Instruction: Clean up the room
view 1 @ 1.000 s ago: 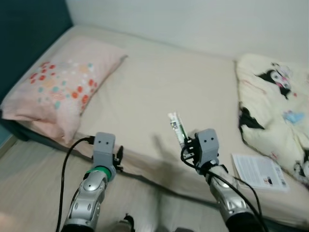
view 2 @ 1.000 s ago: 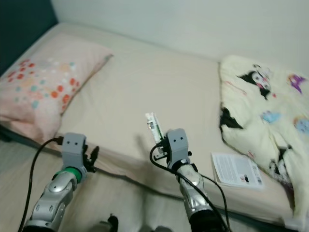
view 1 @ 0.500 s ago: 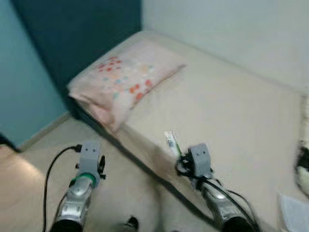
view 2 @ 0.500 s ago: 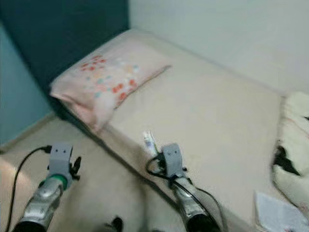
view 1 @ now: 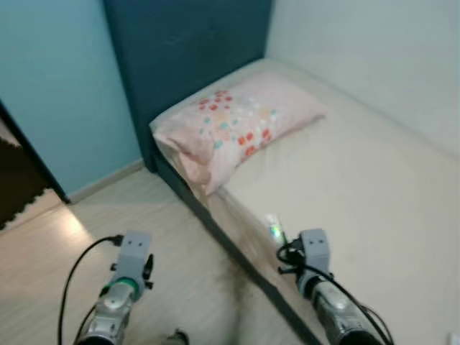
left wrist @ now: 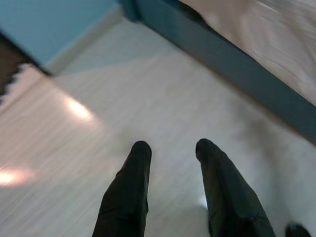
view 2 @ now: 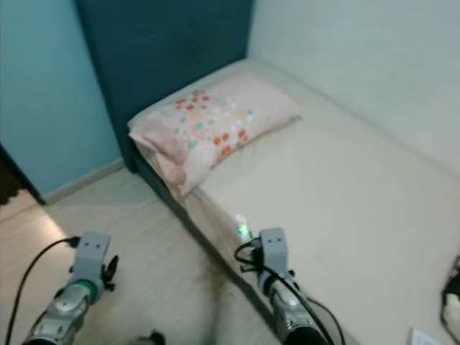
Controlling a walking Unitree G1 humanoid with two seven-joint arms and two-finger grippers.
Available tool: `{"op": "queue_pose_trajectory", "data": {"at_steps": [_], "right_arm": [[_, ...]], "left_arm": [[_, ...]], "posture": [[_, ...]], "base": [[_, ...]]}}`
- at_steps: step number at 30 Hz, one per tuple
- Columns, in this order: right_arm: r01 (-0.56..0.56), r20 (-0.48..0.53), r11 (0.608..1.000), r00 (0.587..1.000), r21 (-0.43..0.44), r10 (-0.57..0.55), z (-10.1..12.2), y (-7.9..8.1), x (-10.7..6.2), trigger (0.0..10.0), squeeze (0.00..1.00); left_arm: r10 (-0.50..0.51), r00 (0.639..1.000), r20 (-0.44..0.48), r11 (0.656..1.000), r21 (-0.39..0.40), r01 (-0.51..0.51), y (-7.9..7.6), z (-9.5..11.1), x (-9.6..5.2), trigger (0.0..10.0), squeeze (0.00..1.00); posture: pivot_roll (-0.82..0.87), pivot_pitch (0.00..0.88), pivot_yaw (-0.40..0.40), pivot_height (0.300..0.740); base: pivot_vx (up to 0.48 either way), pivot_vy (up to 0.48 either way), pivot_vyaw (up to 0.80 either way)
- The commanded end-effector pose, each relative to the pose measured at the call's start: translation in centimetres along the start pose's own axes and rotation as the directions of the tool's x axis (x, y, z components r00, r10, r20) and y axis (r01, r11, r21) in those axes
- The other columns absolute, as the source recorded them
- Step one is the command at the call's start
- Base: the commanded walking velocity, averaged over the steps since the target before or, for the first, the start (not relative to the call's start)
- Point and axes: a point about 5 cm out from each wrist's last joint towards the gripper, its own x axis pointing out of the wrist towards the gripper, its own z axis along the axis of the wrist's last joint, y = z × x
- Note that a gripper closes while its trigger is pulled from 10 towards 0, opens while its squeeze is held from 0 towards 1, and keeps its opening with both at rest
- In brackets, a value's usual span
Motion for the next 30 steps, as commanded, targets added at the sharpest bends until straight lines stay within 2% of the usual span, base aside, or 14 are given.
{"op": "queue_pose_trajectory", "data": {"at_steps": [1,14,21,30], "right_arm": [[-0.007,-0.026,1.000,1.000,0.004,0.007,-0.6,0.2,-0.2,10.0,0.00],[0.018,0.006,0.998,1.000,0.068,-0.019,-0.2,0.3,0.1,10.0,0.00],[-0.005,0.011,1.000,1.000,0.024,0.005,-0.3,0.5,0.0,10.0,0.00],[-0.056,0.082,0.997,0.995,-0.056,0.060,1.7,1.2,0.7,10.0,0.00]], "left_arm": [[-0.004,1.000,-0.014,1.000,0.011,0.004,-0.2,-0.8,-0.4,10.0,0.00],[-0.015,0.999,0.044,0.997,0.072,0.012,0.5,-0.5,-0.3,10.0,0.00],[-0.009,0.998,0.069,0.998,0.064,0.005,0.4,0.0,-0.2,10.0,0.00],[0.015,0.998,0.063,0.999,0.038,-0.018,0.5,-0.5,-0.5,10.0,0.00]], "posture": [[-0.01,0.000,-0.019,0.720],[-0.02,0.000,0.027,0.720],[-0.02,0.000,0.027,0.720],[-0.01,0.000,-0.001,0.720]], "base": [[0.000,0.000,0.73],[0.000,0.000,0.73],[0.000,0.000,0.73],[0.000,0.000,0.73]]}}
